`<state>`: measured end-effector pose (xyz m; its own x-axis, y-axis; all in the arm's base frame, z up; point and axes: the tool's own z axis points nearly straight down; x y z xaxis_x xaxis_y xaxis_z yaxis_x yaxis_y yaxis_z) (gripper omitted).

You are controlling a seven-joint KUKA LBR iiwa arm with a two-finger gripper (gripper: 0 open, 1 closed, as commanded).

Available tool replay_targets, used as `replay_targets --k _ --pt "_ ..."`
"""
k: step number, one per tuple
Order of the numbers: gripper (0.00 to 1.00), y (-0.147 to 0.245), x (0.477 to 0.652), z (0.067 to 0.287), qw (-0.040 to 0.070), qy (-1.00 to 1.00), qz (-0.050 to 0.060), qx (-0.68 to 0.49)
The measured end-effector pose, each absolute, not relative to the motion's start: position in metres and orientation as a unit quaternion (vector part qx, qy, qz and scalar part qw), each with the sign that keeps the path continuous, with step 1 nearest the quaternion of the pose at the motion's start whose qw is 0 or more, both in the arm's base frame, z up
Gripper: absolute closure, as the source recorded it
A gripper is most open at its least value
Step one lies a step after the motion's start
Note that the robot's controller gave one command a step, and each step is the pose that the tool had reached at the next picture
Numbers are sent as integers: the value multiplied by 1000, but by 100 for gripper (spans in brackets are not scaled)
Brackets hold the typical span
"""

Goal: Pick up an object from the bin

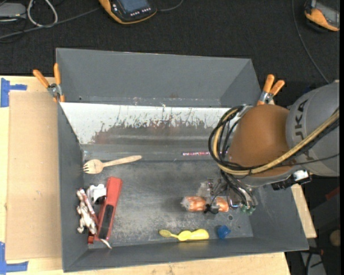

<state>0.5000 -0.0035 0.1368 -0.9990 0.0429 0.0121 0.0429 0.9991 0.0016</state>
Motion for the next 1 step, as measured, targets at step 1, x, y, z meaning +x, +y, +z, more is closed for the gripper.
replay_targets --k 1 --pt "100 2 495 186 9 -1000 -1 20"
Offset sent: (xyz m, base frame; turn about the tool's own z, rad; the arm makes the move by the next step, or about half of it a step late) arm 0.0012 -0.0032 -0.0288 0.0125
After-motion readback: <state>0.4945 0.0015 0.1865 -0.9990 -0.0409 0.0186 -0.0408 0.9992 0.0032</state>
